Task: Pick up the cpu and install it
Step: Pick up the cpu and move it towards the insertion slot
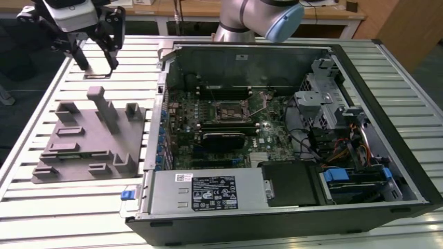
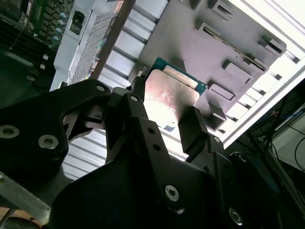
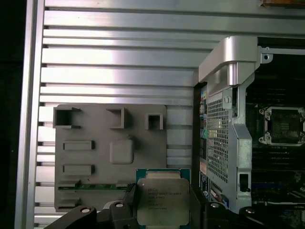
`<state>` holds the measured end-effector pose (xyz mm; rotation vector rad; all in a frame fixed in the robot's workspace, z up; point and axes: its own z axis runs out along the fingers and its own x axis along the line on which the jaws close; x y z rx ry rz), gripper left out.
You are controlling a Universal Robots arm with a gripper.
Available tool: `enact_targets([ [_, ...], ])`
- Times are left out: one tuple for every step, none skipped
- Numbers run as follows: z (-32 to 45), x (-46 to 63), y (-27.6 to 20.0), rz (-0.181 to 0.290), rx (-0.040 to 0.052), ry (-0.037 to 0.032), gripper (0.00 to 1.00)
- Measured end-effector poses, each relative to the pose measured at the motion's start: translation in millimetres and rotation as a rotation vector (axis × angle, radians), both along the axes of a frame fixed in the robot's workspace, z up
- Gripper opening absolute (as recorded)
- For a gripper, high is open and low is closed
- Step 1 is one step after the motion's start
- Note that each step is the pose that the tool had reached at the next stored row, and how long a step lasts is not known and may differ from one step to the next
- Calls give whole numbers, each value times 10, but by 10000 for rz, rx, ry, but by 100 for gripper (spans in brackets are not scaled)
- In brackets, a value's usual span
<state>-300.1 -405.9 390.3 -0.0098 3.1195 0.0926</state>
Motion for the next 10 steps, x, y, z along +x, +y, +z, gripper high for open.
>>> enact_targets([
  [0, 21, 1, 0, 0, 0, 53],
  [0, 44, 1, 0, 0, 0, 53],
  [0, 65, 2, 0, -1, 1, 53],
  [0, 86, 4, 0, -1, 1, 53],
  [0, 110, 5, 0, -1, 1, 53],
  [1, 132, 5, 1, -1, 2, 53],
  [0, 153, 5, 1, -1, 1, 53],
  [0, 174, 5, 1, -1, 1, 53],
  [0, 197, 5, 0, 0, 0, 53],
  [0, 219, 5, 0, 0, 0, 53],
])
